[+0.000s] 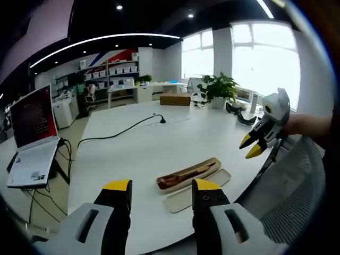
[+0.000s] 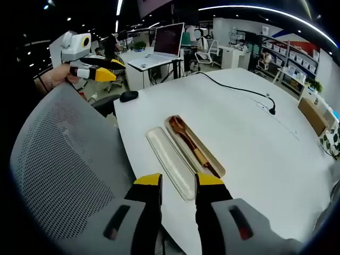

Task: Arrange the utensils inside the cutlery case until each visible utensil rests in its matching compartment.

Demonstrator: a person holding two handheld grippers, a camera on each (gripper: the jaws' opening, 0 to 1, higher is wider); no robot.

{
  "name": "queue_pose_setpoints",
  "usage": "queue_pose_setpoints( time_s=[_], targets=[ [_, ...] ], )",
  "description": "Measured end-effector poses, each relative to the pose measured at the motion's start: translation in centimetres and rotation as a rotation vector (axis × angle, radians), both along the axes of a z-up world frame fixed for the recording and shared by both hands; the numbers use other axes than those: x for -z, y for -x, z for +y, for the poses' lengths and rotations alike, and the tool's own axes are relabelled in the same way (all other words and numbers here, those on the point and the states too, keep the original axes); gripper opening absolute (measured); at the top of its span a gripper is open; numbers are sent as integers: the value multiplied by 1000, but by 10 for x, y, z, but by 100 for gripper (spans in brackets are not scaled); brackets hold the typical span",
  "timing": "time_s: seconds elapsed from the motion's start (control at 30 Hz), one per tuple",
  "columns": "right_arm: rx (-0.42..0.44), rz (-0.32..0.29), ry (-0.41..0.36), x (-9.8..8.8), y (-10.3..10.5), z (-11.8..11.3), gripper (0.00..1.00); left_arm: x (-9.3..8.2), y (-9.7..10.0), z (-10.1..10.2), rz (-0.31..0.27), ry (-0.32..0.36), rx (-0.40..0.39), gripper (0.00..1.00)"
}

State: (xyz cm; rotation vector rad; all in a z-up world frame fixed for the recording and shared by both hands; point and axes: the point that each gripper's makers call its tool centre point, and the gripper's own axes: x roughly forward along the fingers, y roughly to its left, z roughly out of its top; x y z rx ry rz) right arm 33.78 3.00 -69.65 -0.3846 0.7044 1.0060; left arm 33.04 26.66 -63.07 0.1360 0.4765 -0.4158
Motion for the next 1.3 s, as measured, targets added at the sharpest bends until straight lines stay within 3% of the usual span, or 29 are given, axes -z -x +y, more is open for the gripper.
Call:
queue_pose_setpoints(
  time_s=[0.23,0.47,0.73,0.87,1.03,1.17,1.23,1.3],
  targets=[
    [-20,-3,10,2,2,-2,20,3,5,-9,-6,-78,58,45],
    [0,-5,-7,0,0,-5,22,6,6,-11,10,-92,77,46],
    [-34,-2,20,6,4,-2,23,12,8,-15,34,-116,102,46],
    [-66,0,49,13,8,-3,28,15,14,-29,42,-133,169,47],
    [-99,26,69,21,13,-1,28,21,16,-32,61,-165,195,47],
    [-127,37,93,25,17,0,29,23,16,-33,84,-152,201,47],
    [-136,42,85,24,18,1,29,29,23,-41,148,-103,244,47],
    [-153,45,86,23,18,3,29,30,22,-43,149,-107,268,47]
  ],
)
